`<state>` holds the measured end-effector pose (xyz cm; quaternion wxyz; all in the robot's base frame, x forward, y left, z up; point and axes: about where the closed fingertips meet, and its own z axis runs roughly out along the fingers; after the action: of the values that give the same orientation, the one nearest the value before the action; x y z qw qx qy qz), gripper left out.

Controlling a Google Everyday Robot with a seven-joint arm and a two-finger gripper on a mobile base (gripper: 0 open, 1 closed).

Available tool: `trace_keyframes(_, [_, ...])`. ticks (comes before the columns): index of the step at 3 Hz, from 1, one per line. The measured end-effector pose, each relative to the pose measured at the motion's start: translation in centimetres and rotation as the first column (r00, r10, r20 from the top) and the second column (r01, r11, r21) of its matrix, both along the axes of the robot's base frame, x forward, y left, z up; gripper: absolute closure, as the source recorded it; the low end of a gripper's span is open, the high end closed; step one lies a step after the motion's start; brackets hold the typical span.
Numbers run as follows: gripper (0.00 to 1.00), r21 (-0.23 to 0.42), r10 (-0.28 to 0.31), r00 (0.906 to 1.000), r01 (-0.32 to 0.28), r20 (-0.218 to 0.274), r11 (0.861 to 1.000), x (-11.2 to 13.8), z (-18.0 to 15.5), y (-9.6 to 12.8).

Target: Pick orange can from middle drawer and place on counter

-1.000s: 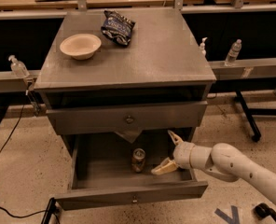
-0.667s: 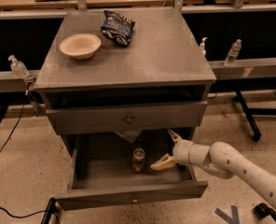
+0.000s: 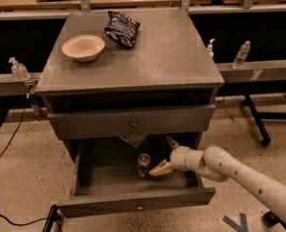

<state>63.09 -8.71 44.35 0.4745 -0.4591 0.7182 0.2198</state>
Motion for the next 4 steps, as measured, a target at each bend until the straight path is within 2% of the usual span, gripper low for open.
trace_keyframes(1, [0.00,-0.023,0.031,0.9995,-0.031,0.001,0.999,0.5,-0.8,1.9])
trace_keyframes(2, [0.00,-0.002,0.098,0.9951,-0.098,0.012,0.995,0.4,-0.6,3.9])
trace_keyframes(3, [0.17,0.030,0.179,0.9835,-0.180,0.028,0.983,-0.1,-0.2,5.9])
trace_keyframes(4, [0.40,0.034,0.239,0.9708,-0.240,0.023,0.970,-0.8,-0.5,7.2])
